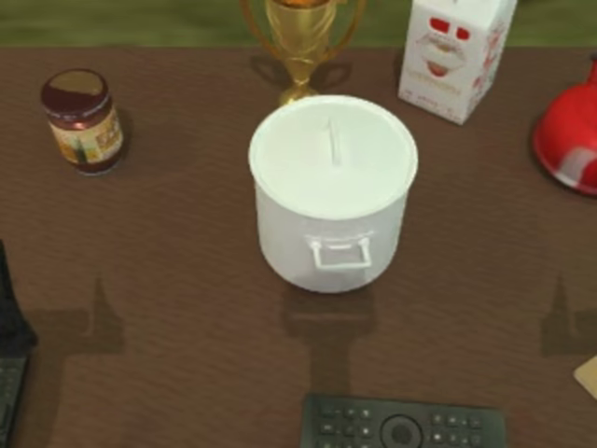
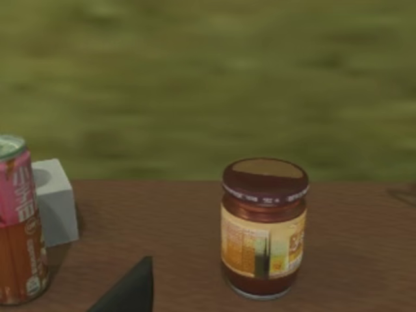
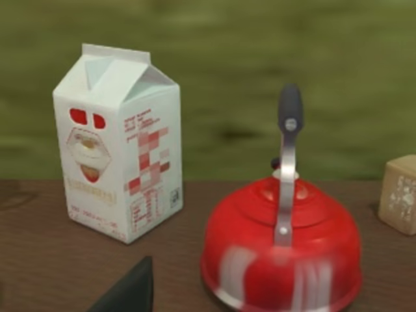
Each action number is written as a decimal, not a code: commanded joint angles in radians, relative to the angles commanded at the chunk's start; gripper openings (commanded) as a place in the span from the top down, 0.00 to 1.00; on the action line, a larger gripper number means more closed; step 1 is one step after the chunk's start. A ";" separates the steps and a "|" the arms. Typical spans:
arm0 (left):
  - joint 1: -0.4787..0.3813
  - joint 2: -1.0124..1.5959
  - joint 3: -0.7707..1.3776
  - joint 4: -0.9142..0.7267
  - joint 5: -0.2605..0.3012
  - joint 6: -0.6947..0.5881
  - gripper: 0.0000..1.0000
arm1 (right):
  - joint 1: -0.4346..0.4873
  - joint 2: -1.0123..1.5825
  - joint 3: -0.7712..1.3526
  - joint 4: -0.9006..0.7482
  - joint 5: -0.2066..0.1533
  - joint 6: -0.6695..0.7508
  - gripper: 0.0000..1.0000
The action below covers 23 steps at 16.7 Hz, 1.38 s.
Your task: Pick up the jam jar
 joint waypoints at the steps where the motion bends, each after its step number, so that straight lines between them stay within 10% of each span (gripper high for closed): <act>1: 0.000 0.000 0.000 0.000 0.000 0.000 0.00 | 0.000 0.000 0.000 0.000 0.000 0.000 0.00; 10: -0.020 0.294 0.270 -0.176 0.055 0.051 0.00 | 0.000 0.000 0.000 0.000 0.000 0.000 0.00; 23: -0.059 1.540 1.380 -0.909 0.157 0.173 0.00 | 0.000 0.000 0.000 0.000 0.000 0.000 0.00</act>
